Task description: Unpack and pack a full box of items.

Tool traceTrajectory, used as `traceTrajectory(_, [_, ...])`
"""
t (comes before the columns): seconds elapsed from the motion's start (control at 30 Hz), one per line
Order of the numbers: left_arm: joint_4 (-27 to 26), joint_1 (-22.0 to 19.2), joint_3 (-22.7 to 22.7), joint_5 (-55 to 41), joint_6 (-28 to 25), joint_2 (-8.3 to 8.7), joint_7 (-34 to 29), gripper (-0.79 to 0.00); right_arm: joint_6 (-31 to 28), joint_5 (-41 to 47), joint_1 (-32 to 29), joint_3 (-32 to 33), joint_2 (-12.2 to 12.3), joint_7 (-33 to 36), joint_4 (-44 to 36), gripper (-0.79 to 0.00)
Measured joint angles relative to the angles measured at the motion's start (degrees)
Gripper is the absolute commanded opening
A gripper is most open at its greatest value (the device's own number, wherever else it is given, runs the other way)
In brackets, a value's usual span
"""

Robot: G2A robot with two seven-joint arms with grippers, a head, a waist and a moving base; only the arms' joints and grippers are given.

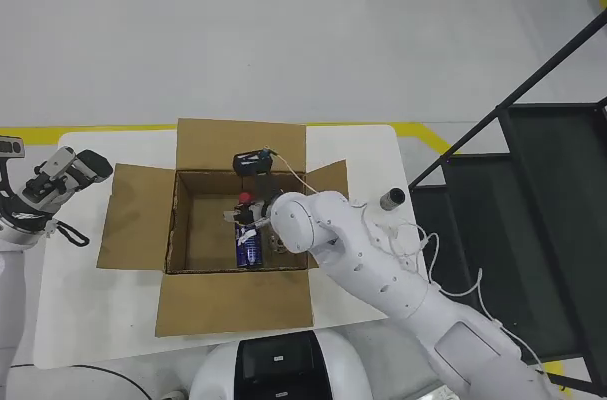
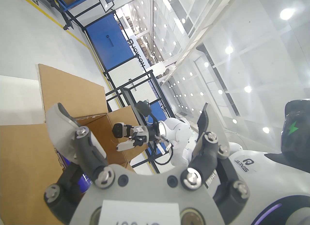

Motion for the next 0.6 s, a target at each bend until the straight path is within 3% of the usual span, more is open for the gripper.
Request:
traceTrajectory(0.3, [0.0, 0.0, 0.0, 0.0, 0.0, 0.0, 0.0, 0.0, 3.35, 4.32, 6.89, -9.23, -5.42, -1.69, 16.5, 0.0])
traceTrajectory(0.6, [0.0, 0.0, 0.0, 0.0, 0.0, 0.0, 0.0, 0.0, 2.27, 7.34, 9.62, -12.01, -9.05, -4.36, 25.98, 0.0])
